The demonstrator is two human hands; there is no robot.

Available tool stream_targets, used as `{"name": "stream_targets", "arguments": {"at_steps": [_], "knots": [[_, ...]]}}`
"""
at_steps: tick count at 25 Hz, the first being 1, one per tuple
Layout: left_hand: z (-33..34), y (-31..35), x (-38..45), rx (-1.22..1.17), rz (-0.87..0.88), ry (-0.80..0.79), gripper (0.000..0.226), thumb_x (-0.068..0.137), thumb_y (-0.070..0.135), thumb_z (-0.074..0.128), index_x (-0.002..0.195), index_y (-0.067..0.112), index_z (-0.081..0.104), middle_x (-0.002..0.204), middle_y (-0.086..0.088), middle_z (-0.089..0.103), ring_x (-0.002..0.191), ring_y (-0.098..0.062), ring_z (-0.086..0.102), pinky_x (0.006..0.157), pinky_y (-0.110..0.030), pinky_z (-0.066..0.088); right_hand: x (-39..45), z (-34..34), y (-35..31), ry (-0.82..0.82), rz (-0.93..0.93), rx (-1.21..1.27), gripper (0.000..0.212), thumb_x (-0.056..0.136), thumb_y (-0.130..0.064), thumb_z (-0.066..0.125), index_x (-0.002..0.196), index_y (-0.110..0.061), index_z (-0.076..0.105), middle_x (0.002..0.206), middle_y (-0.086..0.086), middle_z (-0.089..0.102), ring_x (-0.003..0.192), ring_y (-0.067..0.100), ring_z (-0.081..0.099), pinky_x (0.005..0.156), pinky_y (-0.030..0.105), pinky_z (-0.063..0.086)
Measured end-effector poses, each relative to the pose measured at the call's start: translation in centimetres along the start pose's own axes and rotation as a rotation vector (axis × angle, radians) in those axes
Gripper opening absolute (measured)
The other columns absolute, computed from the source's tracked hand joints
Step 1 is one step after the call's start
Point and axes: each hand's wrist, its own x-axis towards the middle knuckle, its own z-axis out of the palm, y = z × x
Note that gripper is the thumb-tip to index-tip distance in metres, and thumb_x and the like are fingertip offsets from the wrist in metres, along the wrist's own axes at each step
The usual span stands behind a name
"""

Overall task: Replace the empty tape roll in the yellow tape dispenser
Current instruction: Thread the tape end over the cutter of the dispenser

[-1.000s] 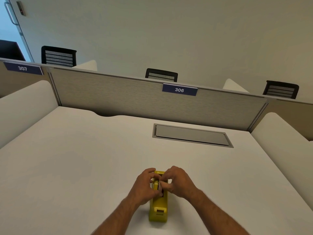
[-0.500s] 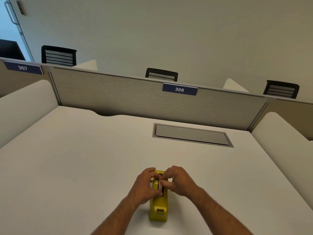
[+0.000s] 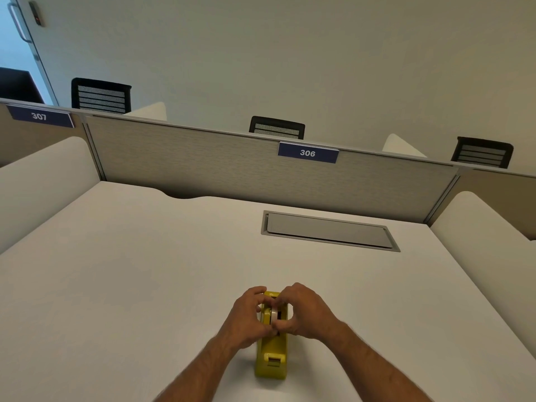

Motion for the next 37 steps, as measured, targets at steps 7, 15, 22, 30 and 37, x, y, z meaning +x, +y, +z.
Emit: {"name": "stream_targets", "arguments": {"at_steps": [7,15,22,30,37], "knots": [[0.17,-0.11,0.00,-0.005,0.001,0.012,0.057,0.057,0.035,0.088,0.108,0.037,0.064,0.146,0.012,0.041,0.104,-0.011,0.054,0.073,-0.014,0.045,0.40,-0.29,0.13,0.024,-0.016,0.045,0.024,0.084,-0.039,0.065,0.100,-0.026,0.078,0.095,-0.003,0.075,0.090,0.014,0.056,0.076,0.034,0.052],[0.13,-0.20,0.13,-0.005,0.004,0.007,0.057,0.056,0.036,0.089,0.106,0.039,0.063,0.145,0.012,0.041,0.104,-0.010,0.053,0.071,-0.011,0.044,0.28,-0.19,0.25,0.001,-0.023,0.059,0.024,0.084,-0.040,0.066,0.102,-0.026,0.077,0.101,-0.004,0.075,0.092,0.013,0.057,0.078,0.035,0.053],[0.20,-0.41,0.14,-0.011,0.006,-0.004,0.056,0.053,0.039,0.087,0.101,0.047,0.060,0.143,0.014,0.041,0.102,-0.010,0.055,0.063,-0.007,0.043,0.34,-0.15,0.45,0.005,-0.022,0.060,0.022,0.083,-0.040,0.070,0.099,-0.026,0.077,0.099,-0.006,0.074,0.090,0.011,0.058,0.081,0.035,0.053],[0.26,-0.69,0.24,-0.002,0.018,0.003,0.064,0.049,0.043,0.089,0.105,0.048,0.059,0.143,0.015,0.042,0.100,-0.008,0.055,0.060,-0.007,0.044,-0.08,0.25,0.30,0.012,-0.049,-0.001,0.040,0.074,-0.047,0.074,0.108,-0.027,0.066,0.105,-0.006,0.066,0.094,0.012,0.054,0.080,0.028,0.051],[0.14,-0.31,0.05,-0.014,0.017,0.011,0.058,0.055,0.035,0.089,0.106,0.040,0.064,0.144,0.012,0.042,0.102,-0.011,0.054,0.066,-0.009,0.043,0.11,0.46,0.62,0.029,-0.038,0.030,0.030,0.082,-0.045,0.068,0.107,-0.029,0.075,0.105,-0.007,0.072,0.094,0.009,0.054,0.078,0.028,0.049]]}}
